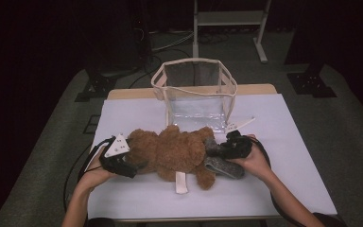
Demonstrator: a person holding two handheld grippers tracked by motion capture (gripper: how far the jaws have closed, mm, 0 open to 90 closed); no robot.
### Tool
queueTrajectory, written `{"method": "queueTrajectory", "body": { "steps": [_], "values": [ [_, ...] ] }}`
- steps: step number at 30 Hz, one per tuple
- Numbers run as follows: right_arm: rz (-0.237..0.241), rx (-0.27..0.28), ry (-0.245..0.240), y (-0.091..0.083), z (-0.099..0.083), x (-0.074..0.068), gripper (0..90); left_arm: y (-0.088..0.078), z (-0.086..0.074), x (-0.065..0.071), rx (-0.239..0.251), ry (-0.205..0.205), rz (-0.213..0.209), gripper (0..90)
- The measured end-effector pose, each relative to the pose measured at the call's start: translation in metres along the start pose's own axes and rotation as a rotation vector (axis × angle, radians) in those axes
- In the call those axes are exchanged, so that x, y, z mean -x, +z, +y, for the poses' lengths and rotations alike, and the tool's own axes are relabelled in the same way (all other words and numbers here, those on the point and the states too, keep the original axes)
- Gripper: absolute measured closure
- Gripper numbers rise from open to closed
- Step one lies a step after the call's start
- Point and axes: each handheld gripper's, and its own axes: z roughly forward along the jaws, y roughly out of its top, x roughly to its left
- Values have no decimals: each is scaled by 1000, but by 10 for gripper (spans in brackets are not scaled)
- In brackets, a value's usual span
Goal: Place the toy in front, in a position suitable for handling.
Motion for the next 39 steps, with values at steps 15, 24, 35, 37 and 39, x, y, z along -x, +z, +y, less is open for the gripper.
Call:
{"method": "queueTrajectory", "body": {
  "steps": [15, 24, 35, 37, 39],
  "values": [
    [115, 118, 1, -19, 8, -17, 725, 17, 30, 15, -9, 39, -118, 244],
    [25, 129, 29, -57, -16, -7, 722, 34, 50, 31, -7, 83, -141, 193],
    [19, 168, 0, -63, -8, -13, 721, 36, 66, 38, -43, 228, -91, 130],
    [22, 156, -17, -59, 0, -15, 721, 36, 71, 38, -10, 219, -113, 130],
    [26, 150, -20, -54, 3, -15, 721, 38, 80, 42, 7, 241, -136, 130]
  ]
}}
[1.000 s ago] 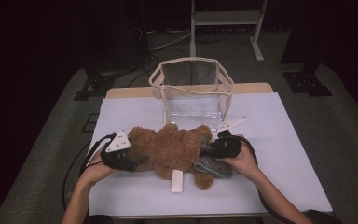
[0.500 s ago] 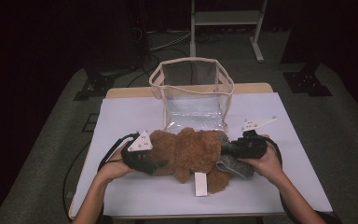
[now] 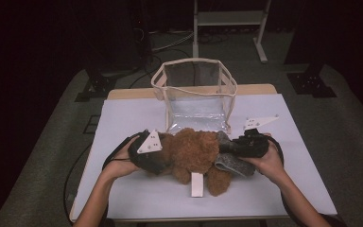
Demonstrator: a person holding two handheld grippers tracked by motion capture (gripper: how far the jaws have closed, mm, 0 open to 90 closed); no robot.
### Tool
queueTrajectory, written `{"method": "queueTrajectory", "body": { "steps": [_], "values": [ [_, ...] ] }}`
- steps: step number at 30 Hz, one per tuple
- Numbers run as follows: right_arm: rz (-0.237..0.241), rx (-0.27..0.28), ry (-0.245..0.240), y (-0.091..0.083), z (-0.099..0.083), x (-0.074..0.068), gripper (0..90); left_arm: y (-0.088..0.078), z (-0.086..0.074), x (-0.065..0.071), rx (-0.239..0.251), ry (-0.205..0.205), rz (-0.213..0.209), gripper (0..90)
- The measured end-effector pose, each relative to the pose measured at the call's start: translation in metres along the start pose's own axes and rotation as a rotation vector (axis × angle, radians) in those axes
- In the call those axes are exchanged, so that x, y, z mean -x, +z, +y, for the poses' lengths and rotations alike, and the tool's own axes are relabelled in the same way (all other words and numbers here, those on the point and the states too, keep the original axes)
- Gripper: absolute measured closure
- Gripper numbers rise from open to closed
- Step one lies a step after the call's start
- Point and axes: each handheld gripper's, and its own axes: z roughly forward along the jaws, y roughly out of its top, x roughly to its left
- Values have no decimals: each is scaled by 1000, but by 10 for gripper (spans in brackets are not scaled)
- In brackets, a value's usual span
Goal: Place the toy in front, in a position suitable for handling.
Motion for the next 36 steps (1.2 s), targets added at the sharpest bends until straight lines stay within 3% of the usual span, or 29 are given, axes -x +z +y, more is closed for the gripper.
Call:
{"method": "queueTrajectory", "body": {
  "steps": [2, 3, 7, 11, 15, 18, 21, 24, 27, 30, 32, 34, 36],
  "values": [
    [5, 0, 1, 5, 2, 2, 720, 2, 5, 2, -1, 16, -9, 127],
    [7, 1, 1, 6, 2, 2, 720, 9, 16, 4, -3, 51, -29, 117],
    [17, 6, 17, 6, -1, 4, 720, 21, 31, 6, -26, 102, -48, 92],
    [28, 2, 28, 7, -6, 5, 719, 31, 40, 5, -27, 104, -68, 64],
    [40, 8, 31, 10, -6, 6, 719, 52, 48, 6, -56, 107, -121, 22],
    [48, 6, 30, 14, -6, 6, 720, 62, 50, 10, -67, 117, -121, 1],
    [42, -1, 25, 16, -5, 4, 724, 62, 53, 13, -64, 141, -100, 166],
    [59, 19, 34, 10, -2, 3, 727, 53, 56, 13, -13, 122, -116, 263],
    [56, 24, -10, -1, 7, -8, 727, 45, 64, 15, 11, 129, -126, 274],
    [59, 48, -48, -16, 18, -20, 727, 39, 74, 17, 63, 105, -153, 275],
    [53, 53, -59, -21, 21, -23, 727, 39, 78, 18, 72, 100, -167, 275],
    [10, 48, -83, -30, 24, -27, 726, 48, 80, 20, 53, 106, -168, 265],
    [4, 46, -47, -29, 12, -19, 726, 57, 79, 23, 24, 116, -156, 209]
  ]
}}
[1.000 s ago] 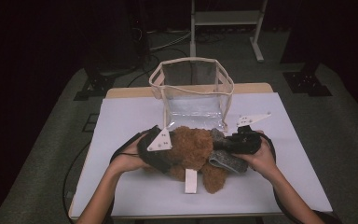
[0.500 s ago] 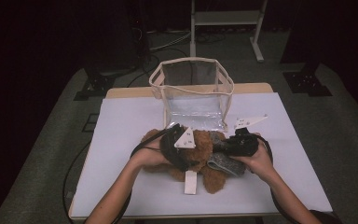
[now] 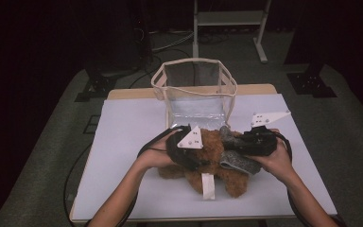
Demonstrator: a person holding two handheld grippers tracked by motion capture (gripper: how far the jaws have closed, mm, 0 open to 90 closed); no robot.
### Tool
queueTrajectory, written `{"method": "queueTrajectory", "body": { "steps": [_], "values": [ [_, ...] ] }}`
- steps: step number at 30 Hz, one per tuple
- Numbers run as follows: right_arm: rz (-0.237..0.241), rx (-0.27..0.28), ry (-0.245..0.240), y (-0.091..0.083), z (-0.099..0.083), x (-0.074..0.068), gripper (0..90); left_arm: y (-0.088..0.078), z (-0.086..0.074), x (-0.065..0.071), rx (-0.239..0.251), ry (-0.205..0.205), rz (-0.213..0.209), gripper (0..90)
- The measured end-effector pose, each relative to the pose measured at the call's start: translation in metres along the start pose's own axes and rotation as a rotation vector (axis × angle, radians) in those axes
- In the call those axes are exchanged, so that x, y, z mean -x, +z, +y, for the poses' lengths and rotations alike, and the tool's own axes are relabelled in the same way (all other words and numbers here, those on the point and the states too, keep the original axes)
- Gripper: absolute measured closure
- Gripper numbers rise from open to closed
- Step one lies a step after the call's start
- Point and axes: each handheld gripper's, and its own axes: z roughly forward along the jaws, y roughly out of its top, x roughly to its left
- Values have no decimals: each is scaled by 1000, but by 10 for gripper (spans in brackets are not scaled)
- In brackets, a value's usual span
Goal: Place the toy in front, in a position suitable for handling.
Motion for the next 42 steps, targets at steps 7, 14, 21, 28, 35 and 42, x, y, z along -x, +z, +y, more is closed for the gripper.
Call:
{"method": "queueTrajectory", "body": {
  "steps": [7, 14, 21, 28, 35, 42],
  "values": [
    [13, 46, 124, -6, -34, 25, 724, 19, 9, 3, -80, 44, 16, 49],
    [-13, 55, 150, -5, -40, 30, 725, 17, 7, 3, -89, 39, 29, 248],
    [-10, -59, 170, 7, -66, 25, 725, 13, 1, 0, -63, 5, 26, 255],
    [-82, -19, 157, -1, -44, 36, 724, 7, -1, 3, -36, 13, -10, 280],
    [-75, -76, 197, 10, -65, 40, 723, 9, -4, 1, -24, -8, -7, 270],
    [-114, -14, 183, -7, -50, 47, 722, 10, -3, 1, -19, -7, -18, 270]
  ]
}}
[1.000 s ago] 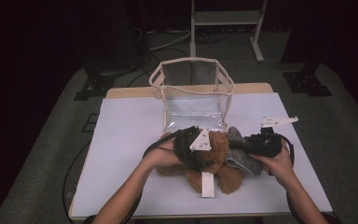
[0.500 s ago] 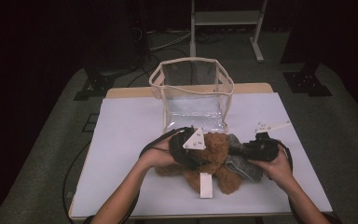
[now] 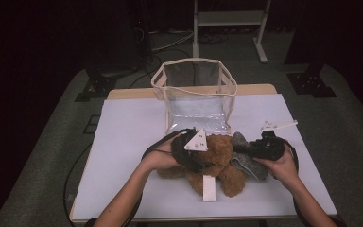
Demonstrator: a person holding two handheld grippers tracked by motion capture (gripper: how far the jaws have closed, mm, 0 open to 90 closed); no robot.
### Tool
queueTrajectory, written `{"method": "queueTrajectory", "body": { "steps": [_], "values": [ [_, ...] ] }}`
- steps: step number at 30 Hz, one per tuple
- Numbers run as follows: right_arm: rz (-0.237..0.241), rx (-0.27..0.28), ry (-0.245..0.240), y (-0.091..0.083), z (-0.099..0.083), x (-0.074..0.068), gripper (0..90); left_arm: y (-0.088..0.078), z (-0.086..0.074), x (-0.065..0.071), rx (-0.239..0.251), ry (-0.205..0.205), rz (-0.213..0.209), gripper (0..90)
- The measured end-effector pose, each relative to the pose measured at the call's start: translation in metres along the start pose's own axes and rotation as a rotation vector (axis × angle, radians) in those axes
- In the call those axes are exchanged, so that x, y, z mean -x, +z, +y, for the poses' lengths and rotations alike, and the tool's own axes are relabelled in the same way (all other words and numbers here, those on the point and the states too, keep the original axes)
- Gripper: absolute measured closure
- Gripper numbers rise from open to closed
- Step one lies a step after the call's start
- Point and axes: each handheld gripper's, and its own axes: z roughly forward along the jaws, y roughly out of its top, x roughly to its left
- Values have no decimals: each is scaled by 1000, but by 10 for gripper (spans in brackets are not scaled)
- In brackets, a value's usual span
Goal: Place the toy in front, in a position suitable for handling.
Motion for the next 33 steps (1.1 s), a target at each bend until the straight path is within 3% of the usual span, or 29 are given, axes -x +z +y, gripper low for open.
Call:
{"method": "queueTrajectory", "body": {
  "steps": [5, 7, 14, 15, 19, 23, 24, 25, 26, 29, 30, 31, 33],
  "values": [
    [35, -47, 5, 16, -7, -1, 721, 1, -2, -3, 3, -21, 9, 253],
    [35, -50, 4, 14, -9, -2, 722, 3, -1, -4, 5, -23, 1, 252],
    [44, 47, -61, -17, 21, -19, 720, 9, 3, -7, 8, -30, -2, 239],
    [59, 69, -92, -20, 36, -29, 719, 11, 3, -8, 17, -46, -3, 235],
    [62, 46, -149, -7, 48, -43, 718, 9, 2, -9, 3, -41, -3, 203],
    [67, 15, -140, 7, 45, -40, 717, 0, 0, -8, -13, -32, -1, 150],
    [63, 13, -136, 8, 43, -38, 717, -10, -6, -9, 2, -42, 9, 149],
    [63, 13, -136, 8, 43, -38, 717, -10, -6, -9, 2, -42, 9, 135],
    [50, 6, -131, 8, 41, -35, 717, -21, -15, -10, -1, -55, 34, 115],
    [39, -2, -121, 8, 40, -31, 717, -36, -33, -14, -5, -84, 60, 102],
    [39, -2, -121, 8, 40, -31, 717, -36, -33, -14, -5, -84, 60, 100],
    [30, -8, -125, 6, 43, -32, 717, -46, -46, -14, -2, -111, 75, 99],
    [36, 5, -142, 2, 50, -39, 717, -51, -56, -13, -13, -131, 84, 95]
  ]
}}
